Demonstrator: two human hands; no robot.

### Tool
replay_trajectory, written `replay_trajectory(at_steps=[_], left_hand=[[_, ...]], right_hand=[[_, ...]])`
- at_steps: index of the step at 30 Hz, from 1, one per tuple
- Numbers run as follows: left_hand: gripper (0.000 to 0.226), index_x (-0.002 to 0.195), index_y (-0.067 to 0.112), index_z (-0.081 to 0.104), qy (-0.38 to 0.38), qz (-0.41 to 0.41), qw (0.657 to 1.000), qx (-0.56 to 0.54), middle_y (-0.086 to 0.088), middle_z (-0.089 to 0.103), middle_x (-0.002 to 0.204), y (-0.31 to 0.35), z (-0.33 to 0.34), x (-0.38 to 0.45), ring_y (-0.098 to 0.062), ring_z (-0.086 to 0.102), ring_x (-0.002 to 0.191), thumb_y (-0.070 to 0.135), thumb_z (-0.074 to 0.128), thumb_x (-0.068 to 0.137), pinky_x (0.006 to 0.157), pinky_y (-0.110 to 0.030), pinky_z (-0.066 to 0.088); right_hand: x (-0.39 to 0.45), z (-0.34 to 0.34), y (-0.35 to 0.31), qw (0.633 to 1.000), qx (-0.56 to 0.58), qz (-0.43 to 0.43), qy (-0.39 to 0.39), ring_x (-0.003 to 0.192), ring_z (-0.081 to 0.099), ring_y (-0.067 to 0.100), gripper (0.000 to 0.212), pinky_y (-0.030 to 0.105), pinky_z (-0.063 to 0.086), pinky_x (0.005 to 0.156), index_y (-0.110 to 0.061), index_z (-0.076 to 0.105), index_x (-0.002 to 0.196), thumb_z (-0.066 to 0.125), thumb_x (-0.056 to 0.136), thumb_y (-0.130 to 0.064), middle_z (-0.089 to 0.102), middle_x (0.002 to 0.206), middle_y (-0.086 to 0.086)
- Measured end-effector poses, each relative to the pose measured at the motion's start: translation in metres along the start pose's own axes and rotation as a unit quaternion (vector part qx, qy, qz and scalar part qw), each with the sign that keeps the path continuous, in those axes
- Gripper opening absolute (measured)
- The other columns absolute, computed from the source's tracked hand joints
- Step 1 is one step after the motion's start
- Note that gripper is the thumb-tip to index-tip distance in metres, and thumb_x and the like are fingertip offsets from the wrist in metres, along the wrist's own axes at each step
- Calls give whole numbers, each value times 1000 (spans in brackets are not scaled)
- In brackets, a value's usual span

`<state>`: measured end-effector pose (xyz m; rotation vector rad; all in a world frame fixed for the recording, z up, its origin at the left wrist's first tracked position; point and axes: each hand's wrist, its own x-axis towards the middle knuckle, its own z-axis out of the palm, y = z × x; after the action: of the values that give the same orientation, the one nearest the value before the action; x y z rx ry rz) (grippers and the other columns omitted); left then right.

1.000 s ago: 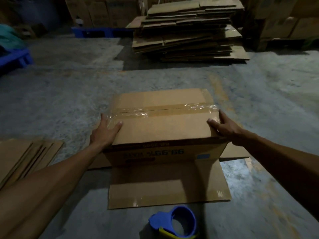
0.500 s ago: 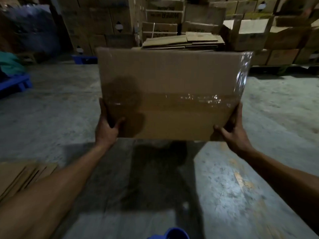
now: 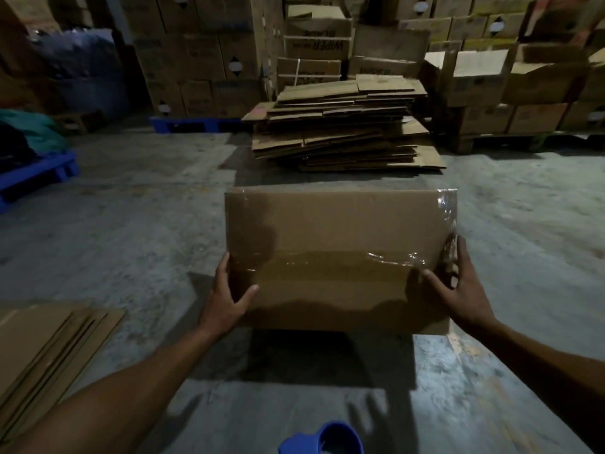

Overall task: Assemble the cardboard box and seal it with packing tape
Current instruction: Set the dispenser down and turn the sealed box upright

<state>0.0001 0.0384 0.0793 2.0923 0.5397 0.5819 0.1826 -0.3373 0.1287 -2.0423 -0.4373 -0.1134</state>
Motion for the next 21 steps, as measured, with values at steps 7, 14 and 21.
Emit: replay_trajectory(at_steps=[7,14,21], left_hand=[[88,155,14,13,134,-25,991,-11,-16,28,157,62,-12,39,-31,33,141,47,61,89,110,-38,31],[47,129,20,53,-74,-148,986,-6,-4,59,127,58,-52,76,-22,58,108,47,58,91,78,-31,46],[60,134,25,44,-115,-128,976,-132,-1,62,119,53,-47,74,-21,62,105,39,72,83,79,-32,51]], right_hand=[[37,6,-35,994,54,36,90,128,46,33,86,52,44,102,-38,7,151,42,81,-74,37,149,14],[64,-27,-41,968,121,202,-89,93,67,33,64,43,57,72,-30,29,149,58,92,-36,63,112,12],[62,-23,-34,957,153,185,-164,86,70,29,52,36,58,64,-30,34,137,60,92,-27,65,112,16]])
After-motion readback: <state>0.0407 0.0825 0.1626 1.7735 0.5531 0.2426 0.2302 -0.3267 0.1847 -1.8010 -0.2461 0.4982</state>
